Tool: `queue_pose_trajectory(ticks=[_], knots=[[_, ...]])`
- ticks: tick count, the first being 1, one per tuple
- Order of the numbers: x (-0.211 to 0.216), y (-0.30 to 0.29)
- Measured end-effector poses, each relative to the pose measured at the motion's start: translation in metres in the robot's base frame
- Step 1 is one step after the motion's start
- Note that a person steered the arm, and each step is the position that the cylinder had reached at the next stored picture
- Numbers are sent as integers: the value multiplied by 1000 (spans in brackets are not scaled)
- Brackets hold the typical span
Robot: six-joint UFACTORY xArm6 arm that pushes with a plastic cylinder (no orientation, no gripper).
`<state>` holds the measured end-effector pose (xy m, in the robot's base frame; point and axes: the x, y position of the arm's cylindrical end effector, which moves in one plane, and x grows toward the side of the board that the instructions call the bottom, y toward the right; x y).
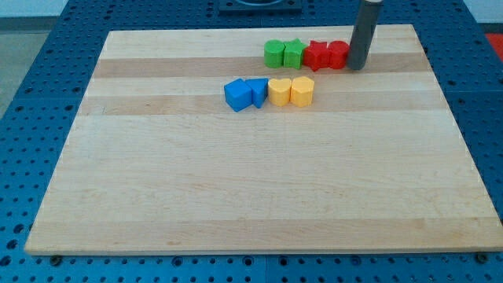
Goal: Move the green star and green circle down a bit
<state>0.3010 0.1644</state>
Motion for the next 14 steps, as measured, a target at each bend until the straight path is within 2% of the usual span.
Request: queue_pose_trajectory(ticks=[2, 3, 4, 5, 10, 14], knots=[[-13, 23], [-45, 48], [-65, 39], [-69, 1], [-52, -109], [-52, -134]])
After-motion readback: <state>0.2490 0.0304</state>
